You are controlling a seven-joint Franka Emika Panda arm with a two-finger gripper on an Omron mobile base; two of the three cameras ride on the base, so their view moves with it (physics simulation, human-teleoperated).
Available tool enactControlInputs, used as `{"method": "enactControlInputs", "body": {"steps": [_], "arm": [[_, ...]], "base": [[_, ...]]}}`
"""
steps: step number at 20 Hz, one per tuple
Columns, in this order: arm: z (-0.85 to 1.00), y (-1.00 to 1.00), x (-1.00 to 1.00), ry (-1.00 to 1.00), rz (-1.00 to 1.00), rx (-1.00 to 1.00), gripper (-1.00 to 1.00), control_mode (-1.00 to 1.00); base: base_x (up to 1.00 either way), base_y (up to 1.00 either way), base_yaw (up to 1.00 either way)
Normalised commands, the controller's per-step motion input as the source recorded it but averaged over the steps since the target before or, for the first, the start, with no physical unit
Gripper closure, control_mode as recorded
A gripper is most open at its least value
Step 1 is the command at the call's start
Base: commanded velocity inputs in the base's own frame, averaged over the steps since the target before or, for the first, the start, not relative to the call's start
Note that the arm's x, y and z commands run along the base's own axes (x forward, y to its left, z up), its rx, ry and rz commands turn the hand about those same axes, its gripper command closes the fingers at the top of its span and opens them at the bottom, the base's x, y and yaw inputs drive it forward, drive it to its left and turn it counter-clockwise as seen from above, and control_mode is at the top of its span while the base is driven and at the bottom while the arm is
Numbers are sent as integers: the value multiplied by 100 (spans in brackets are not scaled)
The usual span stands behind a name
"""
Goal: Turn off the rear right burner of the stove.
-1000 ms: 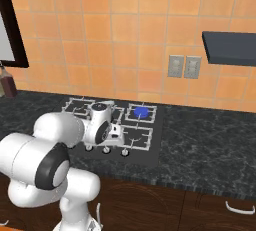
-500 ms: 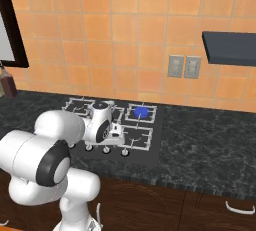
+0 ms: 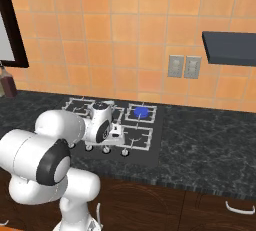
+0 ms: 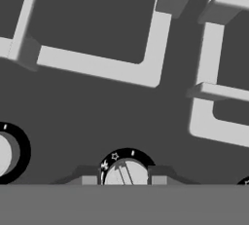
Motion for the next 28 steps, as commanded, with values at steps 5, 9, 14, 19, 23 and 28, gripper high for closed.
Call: {"method": "enactControlInputs", "body": {"steps": [5, 9, 14, 19, 23, 28], "arm": [[-2, -4, 0, 4, -8, 0, 100, -100], [-14, -24, -1, 10, -19, 0, 100, -100], [-25, -48, -15, 14, -32, 1, 100, -100], [-30, -75, -35, 14, -47, 7, 100, -100], [-18, -83, -52, 8, -44, 12, 100, -100], [0, 0, 0, 1, 0, 0, 100, -100]], "base": [[0, 0, 0], [0, 0, 0], [0, 0, 0], [0, 0, 0], [0, 0, 0], [0, 0, 0]]}}
